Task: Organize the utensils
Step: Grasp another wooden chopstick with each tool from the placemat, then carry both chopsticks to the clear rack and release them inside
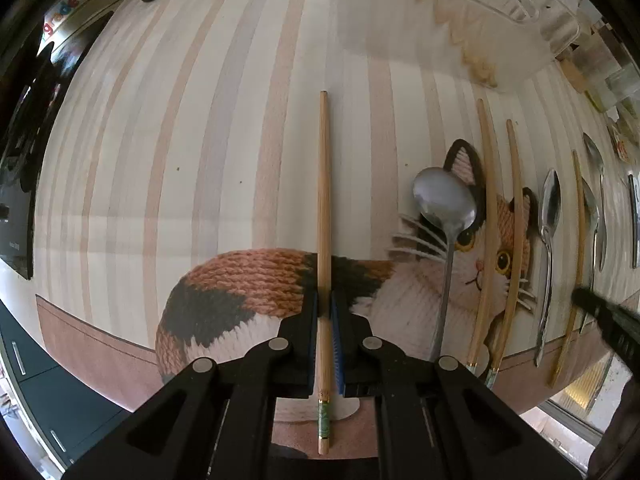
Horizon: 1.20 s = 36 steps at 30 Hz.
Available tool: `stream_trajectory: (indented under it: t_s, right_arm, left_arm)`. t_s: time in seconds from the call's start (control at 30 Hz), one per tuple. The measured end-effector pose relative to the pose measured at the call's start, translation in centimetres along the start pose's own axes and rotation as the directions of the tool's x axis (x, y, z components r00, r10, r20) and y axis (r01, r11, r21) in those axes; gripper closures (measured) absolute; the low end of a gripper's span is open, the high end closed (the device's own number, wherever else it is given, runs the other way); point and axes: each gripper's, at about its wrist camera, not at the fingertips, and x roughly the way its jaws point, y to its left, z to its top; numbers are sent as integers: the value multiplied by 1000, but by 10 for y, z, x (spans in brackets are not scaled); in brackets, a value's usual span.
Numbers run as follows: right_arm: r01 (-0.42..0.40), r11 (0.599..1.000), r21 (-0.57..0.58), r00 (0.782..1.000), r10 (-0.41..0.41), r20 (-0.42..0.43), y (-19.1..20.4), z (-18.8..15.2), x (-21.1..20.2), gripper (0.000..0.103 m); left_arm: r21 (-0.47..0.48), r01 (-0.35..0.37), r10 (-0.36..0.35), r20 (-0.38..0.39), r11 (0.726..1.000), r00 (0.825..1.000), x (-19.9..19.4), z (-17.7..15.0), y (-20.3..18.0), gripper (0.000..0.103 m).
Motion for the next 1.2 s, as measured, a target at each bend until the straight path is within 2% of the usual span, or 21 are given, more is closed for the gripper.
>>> stream_trajectory:
  t_s: [0.13, 0.23, 0.5, 0.7, 0.8, 0.83, 0.9, 0.93, 1.03, 1.2]
  right_arm:
    - [-21, 999, -30, 998, 20, -53, 9, -28, 3, 96]
    - [-6, 999, -34, 998, 4, -61, 13, -34, 6, 96]
    - [52, 997, -56, 996, -56, -73, 34, -16, 12, 95]
    - [53, 997, -47, 995, -57, -84, 47, -25, 16, 95]
    - [57, 997, -53, 995, -62, -84, 48, -24, 15, 95]
    - [56, 997, -51, 995, -60, -83, 35, -12, 12, 95]
    - [54, 998, -44, 996, -57, -64, 33, -13, 10, 96]
    - [51, 998, -39, 997, -53, -60, 30, 0, 9, 96]
    - [15, 1000, -2, 999, -15, -34, 22, -8, -7, 96]
    - [-31, 999, 14, 998, 31, 51, 19, -7, -48, 96]
  left_arm:
    - [5, 5, -5, -3, 1000, 1000, 1, -9, 2, 98]
    - [1, 13, -13, -4, 1000, 1000, 4, -16, 4, 93]
    - [18, 0, 0, -3, 1000, 1000, 14, -5, 0, 92]
    - [18, 8, -8, -2, 1000, 1000, 15, -1, 1, 92]
    - [30, -6, 6, 7, 1000, 1000, 16, 0, 0, 98]
    - [32, -11, 10, 10, 999, 1000, 17, -1, -2, 99]
    - [37, -26, 24, 30, 999, 999, 11, -3, -2, 99]
    - [39, -35, 33, 49, 999, 998, 5, -5, -2, 99]
    - [30, -39, 35, 115, 999, 993, -22, -7, 3, 99]
    - [10, -34, 30, 243, 999, 970, -83, 3, 12, 99]
